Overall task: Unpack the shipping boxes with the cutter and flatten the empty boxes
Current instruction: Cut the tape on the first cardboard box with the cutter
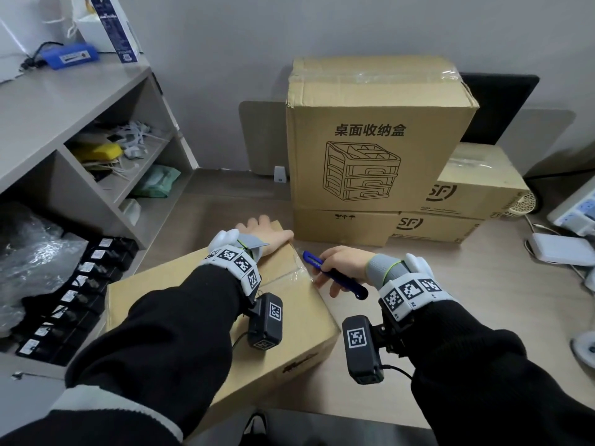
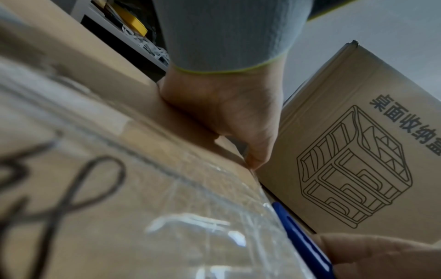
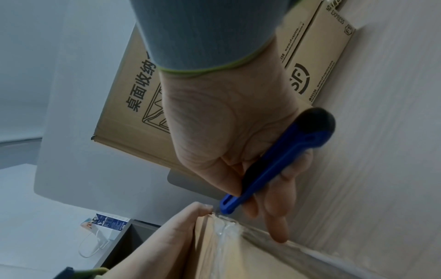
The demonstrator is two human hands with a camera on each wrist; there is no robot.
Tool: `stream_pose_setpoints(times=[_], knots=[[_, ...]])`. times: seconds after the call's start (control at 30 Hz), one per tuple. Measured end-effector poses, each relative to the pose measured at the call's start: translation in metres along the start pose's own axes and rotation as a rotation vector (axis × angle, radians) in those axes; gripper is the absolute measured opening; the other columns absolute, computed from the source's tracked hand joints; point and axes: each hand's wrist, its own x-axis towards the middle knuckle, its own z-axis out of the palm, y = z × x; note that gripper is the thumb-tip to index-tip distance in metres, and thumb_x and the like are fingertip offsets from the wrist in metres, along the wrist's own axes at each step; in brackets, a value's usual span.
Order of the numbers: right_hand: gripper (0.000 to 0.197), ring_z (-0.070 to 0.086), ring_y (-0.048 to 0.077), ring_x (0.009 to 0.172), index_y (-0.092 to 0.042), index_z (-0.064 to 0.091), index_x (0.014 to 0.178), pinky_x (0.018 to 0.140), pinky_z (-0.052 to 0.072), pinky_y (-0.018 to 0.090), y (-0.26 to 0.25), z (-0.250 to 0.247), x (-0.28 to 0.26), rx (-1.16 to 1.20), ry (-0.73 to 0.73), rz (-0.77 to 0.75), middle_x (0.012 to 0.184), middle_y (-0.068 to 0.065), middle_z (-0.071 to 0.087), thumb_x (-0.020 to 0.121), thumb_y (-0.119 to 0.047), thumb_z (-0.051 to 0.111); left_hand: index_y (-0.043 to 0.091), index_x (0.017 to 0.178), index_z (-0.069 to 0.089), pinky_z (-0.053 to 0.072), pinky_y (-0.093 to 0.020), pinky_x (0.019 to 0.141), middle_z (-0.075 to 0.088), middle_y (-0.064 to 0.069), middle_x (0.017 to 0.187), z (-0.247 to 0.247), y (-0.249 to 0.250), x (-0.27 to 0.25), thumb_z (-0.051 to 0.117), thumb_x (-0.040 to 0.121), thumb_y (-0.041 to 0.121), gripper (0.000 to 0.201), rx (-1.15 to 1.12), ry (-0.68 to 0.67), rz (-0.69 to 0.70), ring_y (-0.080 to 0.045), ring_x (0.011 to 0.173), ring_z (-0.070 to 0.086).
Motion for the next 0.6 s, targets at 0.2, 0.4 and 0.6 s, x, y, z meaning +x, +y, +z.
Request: stream_pose_setpoints(times=[0.2, 0.4, 0.6], knots=[[0.024, 0.038, 0.016, 0.043, -0.006, 0.059, 0.094, 0.045, 0.027, 0.023, -0.0002, -0.0009, 0.0, -0.006, 0.044, -0.001, 0.069, 0.008, 0.066, 0.091, -0.009, 0.036, 0.018, 0.143, 0.029, 0.029, -0.044, 0.101, 0.036, -0.01, 0.142, -0.0001, -0.0004, 0.0019, 0.046, 0.081, 0.06, 0.076, -0.006, -0.005, -0.002, -0.036, 0.131, 0.03], [0.025, 0.03, 0.015, 0.04, -0.008, 0.065, 0.086, 0.042, 0.023, 0.02, 0.0069, -0.0053, -0.0078, -0.058, 0.055, -0.003, 0.061, 0.005, 0.054, 0.087, -0.013, 0.04, 0.019, 0.143, 0.03, 0.03, -0.044, 0.1, 0.036, -0.01, 0.141, 0.0009, -0.0006, 0.0038, 0.046, 0.081, 0.06, 0.076, -0.005, -0.008, 0.004, -0.037, 0.13, 0.031], [0.027, 0.028, 0.016, 0.041, -0.007, 0.066, 0.086, 0.044, 0.022, 0.022, 0.0091, -0.0059, -0.0084, -0.062, 0.03, -0.002, 0.058, 0.005, 0.048, 0.086, -0.013, 0.04, 0.017, 0.143, 0.031, 0.03, -0.043, 0.1, 0.036, -0.011, 0.141, 0.0022, -0.0005, 0.0031, 0.047, 0.083, 0.058, 0.075, 0.004, 0.005, 0.012, -0.036, 0.129, 0.032]])
